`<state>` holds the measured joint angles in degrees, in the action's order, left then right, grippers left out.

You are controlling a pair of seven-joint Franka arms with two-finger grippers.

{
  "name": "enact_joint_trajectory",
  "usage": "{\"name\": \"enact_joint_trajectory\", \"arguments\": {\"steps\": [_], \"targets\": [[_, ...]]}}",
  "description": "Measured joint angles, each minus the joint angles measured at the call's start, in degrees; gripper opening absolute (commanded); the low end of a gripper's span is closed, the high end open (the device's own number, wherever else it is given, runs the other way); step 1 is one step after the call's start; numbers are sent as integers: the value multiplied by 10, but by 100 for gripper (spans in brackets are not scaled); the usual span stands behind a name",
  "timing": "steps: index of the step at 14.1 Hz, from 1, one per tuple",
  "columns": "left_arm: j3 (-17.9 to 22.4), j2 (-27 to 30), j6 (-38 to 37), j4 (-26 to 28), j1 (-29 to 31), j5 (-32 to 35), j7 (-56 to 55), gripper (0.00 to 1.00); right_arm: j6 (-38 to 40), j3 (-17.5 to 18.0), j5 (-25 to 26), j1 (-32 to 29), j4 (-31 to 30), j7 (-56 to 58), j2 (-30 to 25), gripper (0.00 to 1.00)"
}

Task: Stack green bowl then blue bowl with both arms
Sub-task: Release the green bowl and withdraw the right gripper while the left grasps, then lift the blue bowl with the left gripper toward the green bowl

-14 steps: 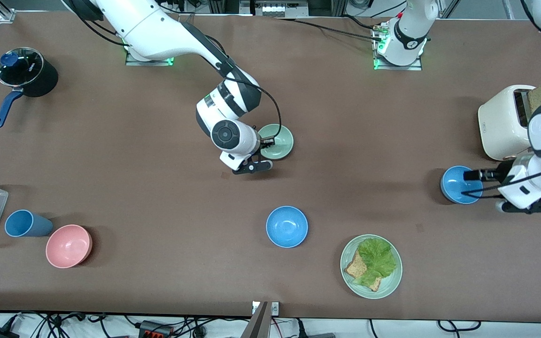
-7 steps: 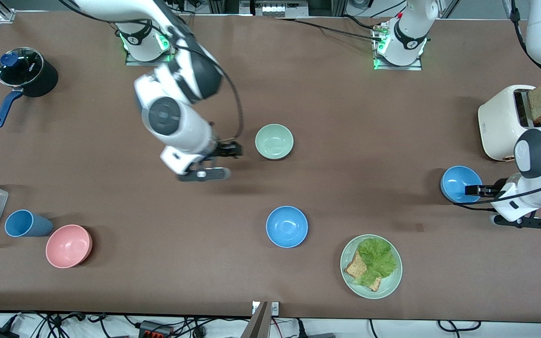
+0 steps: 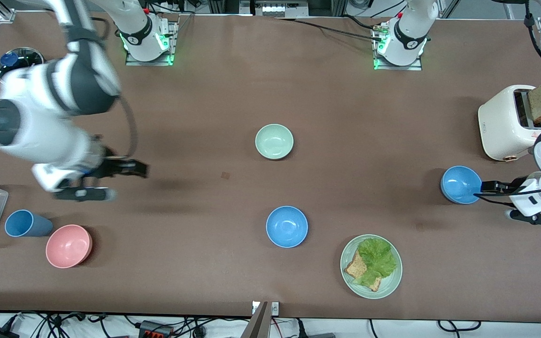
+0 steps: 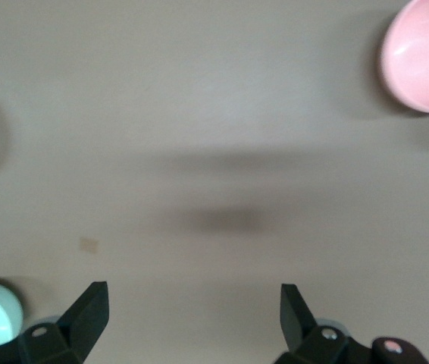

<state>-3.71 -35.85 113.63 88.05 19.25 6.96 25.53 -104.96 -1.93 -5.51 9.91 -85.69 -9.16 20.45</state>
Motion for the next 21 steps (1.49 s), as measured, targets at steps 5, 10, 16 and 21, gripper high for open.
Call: {"name": "enact_joint_trajectory", "arguments": {"steps": [5, 10, 16, 21], "targets": [[-1, -20, 72, 30, 24, -15, 76, 99, 26, -1, 0, -51, 1, 9, -37, 100], [-5, -22, 84, 55, 25, -17, 78, 98, 96, -4, 23, -80, 66, 10, -50, 100], [-36, -22, 85, 83, 64, -25, 78, 81, 111, 8, 26, -122, 73, 56, -81, 100], [-46, -22, 86, 84, 71, -25, 79, 37, 127, 4, 37, -131, 62, 98, -93, 100]]}}
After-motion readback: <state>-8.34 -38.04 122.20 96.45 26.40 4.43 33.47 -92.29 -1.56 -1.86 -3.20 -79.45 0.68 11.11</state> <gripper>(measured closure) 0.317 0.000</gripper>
